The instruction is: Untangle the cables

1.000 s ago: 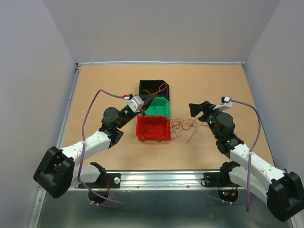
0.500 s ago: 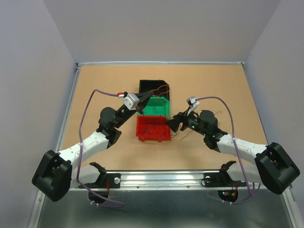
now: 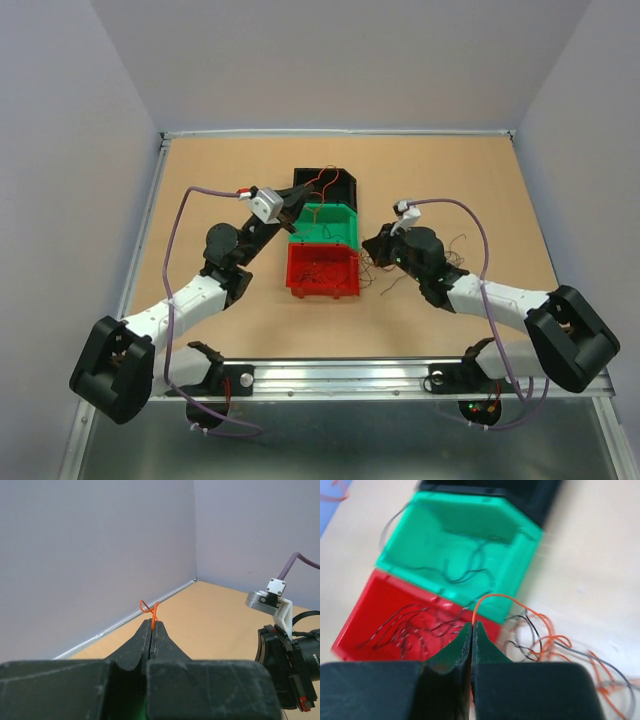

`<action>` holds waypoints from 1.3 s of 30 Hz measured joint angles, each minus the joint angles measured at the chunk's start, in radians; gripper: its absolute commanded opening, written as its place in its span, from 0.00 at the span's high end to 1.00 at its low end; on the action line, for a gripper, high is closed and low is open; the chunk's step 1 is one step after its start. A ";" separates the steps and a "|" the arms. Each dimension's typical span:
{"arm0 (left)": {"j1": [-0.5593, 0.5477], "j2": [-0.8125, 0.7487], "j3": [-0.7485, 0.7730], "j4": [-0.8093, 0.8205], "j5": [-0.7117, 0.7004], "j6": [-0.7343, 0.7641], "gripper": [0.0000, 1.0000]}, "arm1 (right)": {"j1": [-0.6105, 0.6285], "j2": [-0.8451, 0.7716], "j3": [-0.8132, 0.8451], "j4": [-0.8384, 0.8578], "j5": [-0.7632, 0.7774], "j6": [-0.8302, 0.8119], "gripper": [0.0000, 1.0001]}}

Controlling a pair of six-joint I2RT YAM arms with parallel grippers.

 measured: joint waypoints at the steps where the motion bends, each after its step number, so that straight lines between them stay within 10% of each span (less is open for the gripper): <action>1: 0.005 0.004 0.000 0.005 0.000 0.000 1.00 | 0.000 -0.007 0.002 -0.021 0.037 0.011 0.99; 8: 0.083 0.117 0.013 0.034 0.002 0.002 1.00 | -0.288 -0.180 -0.007 -0.219 0.356 0.226 0.98; 13: 0.088 0.261 0.161 0.001 0.061 0.038 1.00 | -0.333 -0.301 -0.038 -0.258 0.472 0.310 0.31; 27: 0.193 0.644 0.586 -0.243 0.302 0.160 1.00 | -0.328 -0.378 -0.055 -0.282 0.443 0.316 0.24; 33: 0.249 0.930 0.980 -0.688 0.423 0.299 1.00 | -0.328 -0.383 -0.071 -0.275 0.415 0.313 0.24; 39: 0.264 0.995 1.054 -1.164 0.407 0.542 1.00 | -0.328 -0.394 -0.072 -0.272 0.397 0.312 0.24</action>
